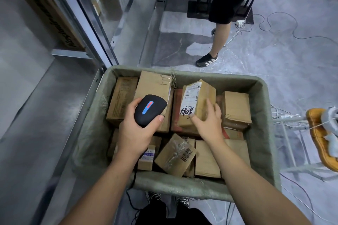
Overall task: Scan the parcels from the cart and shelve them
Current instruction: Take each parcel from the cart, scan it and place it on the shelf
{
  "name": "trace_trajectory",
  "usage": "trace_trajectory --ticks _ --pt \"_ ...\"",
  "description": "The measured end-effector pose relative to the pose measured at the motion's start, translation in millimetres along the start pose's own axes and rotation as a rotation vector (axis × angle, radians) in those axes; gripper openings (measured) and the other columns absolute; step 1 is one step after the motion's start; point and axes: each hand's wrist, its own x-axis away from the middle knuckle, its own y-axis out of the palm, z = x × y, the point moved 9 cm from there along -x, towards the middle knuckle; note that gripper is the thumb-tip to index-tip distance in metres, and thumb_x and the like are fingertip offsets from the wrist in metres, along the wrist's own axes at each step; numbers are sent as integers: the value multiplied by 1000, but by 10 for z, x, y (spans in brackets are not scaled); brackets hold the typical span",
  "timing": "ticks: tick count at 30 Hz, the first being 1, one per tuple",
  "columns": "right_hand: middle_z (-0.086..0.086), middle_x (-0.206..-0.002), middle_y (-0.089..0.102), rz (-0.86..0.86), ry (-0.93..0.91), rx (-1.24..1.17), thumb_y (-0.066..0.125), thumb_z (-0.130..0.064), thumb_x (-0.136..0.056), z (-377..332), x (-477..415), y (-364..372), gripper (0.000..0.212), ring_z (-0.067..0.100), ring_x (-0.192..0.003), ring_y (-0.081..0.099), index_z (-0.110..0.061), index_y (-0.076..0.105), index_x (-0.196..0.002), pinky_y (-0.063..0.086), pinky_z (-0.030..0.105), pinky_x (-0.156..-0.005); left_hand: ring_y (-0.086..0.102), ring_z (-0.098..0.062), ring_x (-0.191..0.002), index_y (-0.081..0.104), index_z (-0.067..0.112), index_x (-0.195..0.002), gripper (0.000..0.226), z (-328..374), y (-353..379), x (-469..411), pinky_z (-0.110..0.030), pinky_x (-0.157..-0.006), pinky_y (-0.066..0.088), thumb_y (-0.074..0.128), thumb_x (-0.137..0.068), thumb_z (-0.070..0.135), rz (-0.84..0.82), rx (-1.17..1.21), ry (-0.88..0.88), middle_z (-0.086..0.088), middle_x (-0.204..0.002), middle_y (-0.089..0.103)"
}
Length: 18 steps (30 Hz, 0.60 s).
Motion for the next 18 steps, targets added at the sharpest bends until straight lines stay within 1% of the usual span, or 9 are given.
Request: trace_trajectory --ticks 3,6,9,10,12,13,14,16,18 --pt "-1 -164 18 -76 -22 -175 72 -32 -91 55 61 40 82 19 -148 26 -34 25 -158 26 39 -119 60 20 -90 50 42 -123 66 46 13 44 -2 -76 44 81 -65 42 5 -7 9 33 -102 63" --pt "-5 -164 22 -147 2 -184 70 -29 -93 164 90 104 81 16 -149 26 -35 23 -159 26 46 -121 60 20 -88 50 42 -122 64 67 16 83 -1 -75 43 90 -75 29 8 -32 18 32 -101 63" --pt "-7 -162 30 -172 26 -211 67 -29 -95 206 88 95 81 16 -148 30 -33 19 -160 28 44 -120 60 21 -87 50 41 -124 63 74 8 123 0 -74 43 88 -78 20 15 -43 13 30 -103 63" --pt "-7 -158 37 -178 38 -215 66 -29 -95 214 79 87 80 16 -144 36 -31 20 -160 32 41 -116 60 21 -88 50 41 -124 63 79 8 144 0 -74 43 88 -78 20 17 -44 11 29 -104 63" --pt "-8 -142 53 -178 62 -223 67 -29 -94 214 44 69 72 17 -128 52 -28 29 -155 41 35 -102 61 20 -89 50 42 -125 63 86 10 187 0 -74 43 88 -78 21 24 -52 11 29 -104 64" --pt "-7 -137 58 -169 69 -216 68 -29 -94 224 18 66 67 17 -122 57 -27 33 -152 42 33 -96 61 19 -89 50 42 -125 63 95 12 209 0 -74 43 88 -78 22 31 -57 13 29 -103 64" --pt "-7 -134 61 -164 80 -212 68 -29 -94 244 -9 71 66 18 -121 58 -26 35 -151 42 32 -94 61 19 -89 51 43 -124 63 105 15 232 0 -74 43 88 -78 22 37 -62 15 30 -101 65" --pt "-6 -134 62 -168 101 -240 68 -26 -94 291 -52 103 69 18 -121 58 -25 33 -154 43 34 -100 61 19 -89 51 43 -123 62 116 23 277 0 -73 43 88 -78 22 47 -71 19 35 -95 67" --pt "-7 -134 62 -185 109 -292 68 -23 -94 333 -87 149 70 16 -121 58 -28 33 -154 43 40 -108 61 19 -90 51 45 -121 62 136 31 325 0 -74 43 89 -78 23 50 -78 26 45 -95 64"
